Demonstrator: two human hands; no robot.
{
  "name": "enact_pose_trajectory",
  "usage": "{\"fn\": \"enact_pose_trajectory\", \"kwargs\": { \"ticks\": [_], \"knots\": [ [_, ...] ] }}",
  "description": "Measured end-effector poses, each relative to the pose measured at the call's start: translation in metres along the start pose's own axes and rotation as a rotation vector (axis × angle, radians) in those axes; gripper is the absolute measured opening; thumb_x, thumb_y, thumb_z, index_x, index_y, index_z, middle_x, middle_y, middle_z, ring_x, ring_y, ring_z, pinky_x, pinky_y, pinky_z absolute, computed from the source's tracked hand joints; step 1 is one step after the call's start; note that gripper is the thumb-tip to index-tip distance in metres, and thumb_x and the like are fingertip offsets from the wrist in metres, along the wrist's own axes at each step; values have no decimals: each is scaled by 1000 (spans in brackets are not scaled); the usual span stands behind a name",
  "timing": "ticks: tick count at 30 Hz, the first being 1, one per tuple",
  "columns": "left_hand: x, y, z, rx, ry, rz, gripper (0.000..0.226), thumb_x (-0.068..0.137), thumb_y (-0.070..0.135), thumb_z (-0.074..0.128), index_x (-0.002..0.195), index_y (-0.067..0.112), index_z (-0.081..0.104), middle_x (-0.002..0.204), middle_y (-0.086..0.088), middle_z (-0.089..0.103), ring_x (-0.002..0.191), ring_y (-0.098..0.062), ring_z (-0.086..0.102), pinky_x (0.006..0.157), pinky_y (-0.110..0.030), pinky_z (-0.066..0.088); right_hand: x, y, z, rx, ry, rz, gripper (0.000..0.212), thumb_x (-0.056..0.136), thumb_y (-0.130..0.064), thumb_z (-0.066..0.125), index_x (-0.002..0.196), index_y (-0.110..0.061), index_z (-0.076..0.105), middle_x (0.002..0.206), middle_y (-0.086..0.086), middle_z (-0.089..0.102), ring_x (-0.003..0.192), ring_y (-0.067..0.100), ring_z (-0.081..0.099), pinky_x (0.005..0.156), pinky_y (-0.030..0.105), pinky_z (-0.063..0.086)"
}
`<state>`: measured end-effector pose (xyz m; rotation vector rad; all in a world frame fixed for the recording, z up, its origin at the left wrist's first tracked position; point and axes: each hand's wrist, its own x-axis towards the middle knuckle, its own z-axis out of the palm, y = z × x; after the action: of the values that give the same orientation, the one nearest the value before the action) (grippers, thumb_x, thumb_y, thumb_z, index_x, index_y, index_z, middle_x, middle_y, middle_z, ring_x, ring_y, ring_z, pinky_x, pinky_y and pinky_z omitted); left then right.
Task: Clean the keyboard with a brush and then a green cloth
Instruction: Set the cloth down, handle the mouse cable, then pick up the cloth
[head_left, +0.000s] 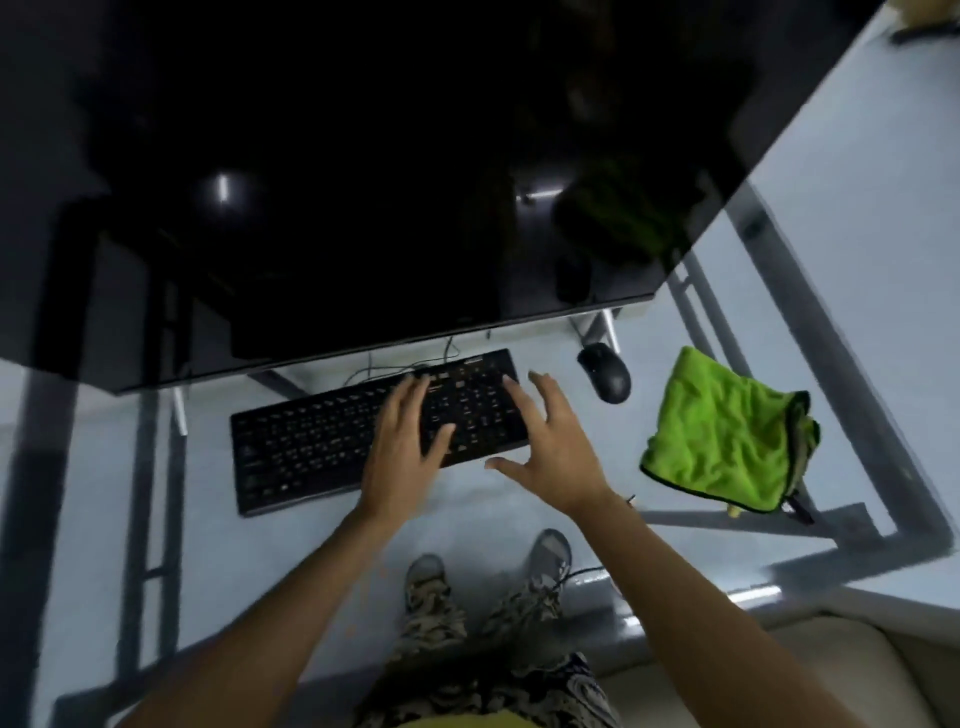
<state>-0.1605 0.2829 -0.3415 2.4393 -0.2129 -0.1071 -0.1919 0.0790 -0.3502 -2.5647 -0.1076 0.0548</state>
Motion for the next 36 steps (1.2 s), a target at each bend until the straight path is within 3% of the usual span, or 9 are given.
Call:
{"fn": "enact_pose_trajectory", "kwargs": {
  "ticks": [2, 5, 7, 9, 11, 14, 20, 30, 36],
  "knots": [
    [-9, -50, -29, 110, 0, -83, 79, 87, 52, 56, 150, 16, 27, 157, -11, 21, 143, -30, 21, 113, -53, 30, 3, -11, 22, -50, -92, 58, 113, 69, -57, 74, 152, -29, 3, 157, 19, 12, 145, 37, 12, 113, 52, 29],
    [-24, -106, -60, 273, -44, -259, 115, 68, 67, 69, 153, 14, 11, 159, -18, 5, 146, -35, 8, 116, -58, 13, 3, -10, 40, -71, -142, 220, 124, 67, -57, 77, 152, -25, -8, 158, 21, 1, 146, 38, 9, 115, 51, 25],
    [-35, -129, -68, 263, -92, -395, 136, 59, 66, 77, 152, 12, -6, 159, -21, -7, 147, -35, -1, 115, -56, 4, 0, -5, 44, -60, -126, 288, 123, 68, -54, 78, 152, -16, -3, 158, 22, 7, 145, 38, 14, 115, 50, 27],
    [-41, -148, -68, 223, -93, -449, 142, 56, 62, 82, 150, 8, -10, 158, -24, -4, 146, -37, 1, 116, -55, 6, -1, 0, 46, -57, -69, 287, 118, 69, -54, 77, 152, -10, 5, 154, 20, 22, 140, 36, 26, 112, 50, 33],
    [-42, -160, -66, 133, -56, -463, 134, 57, 50, 87, 149, 1, 2, 153, -26, 17, 141, -41, 19, 115, -56, 21, 1, 3, 46, -68, -17, 299, 112, 72, -56, 74, 150, -7, 12, 146, 16, 36, 131, 34, 37, 108, 48, 37],
    [-37, -168, -65, 65, 33, -469, 113, 54, 38, 90, 141, 4, 25, 132, -18, 44, 121, -35, 39, 102, -52, 40, 5, 5, 44, -135, 66, 343, 103, 71, -58, 73, 146, -4, 27, 129, 18, 50, 115, 36, 47, 97, 49, 41],
    [-6, -171, -71, -17, 76, -409, 99, 56, 26, 91, 137, 10, 35, 129, -17, 43, 119, -34, 39, 100, -49, 42, 31, 12, 46, -178, 89, 382, 85, 65, -57, 78, 130, -12, 47, 115, 14, 55, 106, 33, 49, 90, 47, 39],
    [56, -173, -81, -77, 123, -399, 79, 57, 25, 87, 123, 9, 47, 120, -14, 50, 118, -32, 45, 100, -48, 45, 100, 12, 41, -7, 144, 415, 82, 62, -47, 84, 128, -11, 51, 116, 15, 52, 108, 34, 50, 95, 45, 46],
    [67, -179, -76, -28, 106, -418, 81, 58, 28, 88, 127, 11, 49, 126, -14, 48, 120, -32, 42, 99, -49, 45, 113, 16, 40, 11, 154, 403, 76, 63, -48, 84, 121, -11, 53, 116, 13, 52, 110, 32, 49, 93, 42, 47]
  ]
}}
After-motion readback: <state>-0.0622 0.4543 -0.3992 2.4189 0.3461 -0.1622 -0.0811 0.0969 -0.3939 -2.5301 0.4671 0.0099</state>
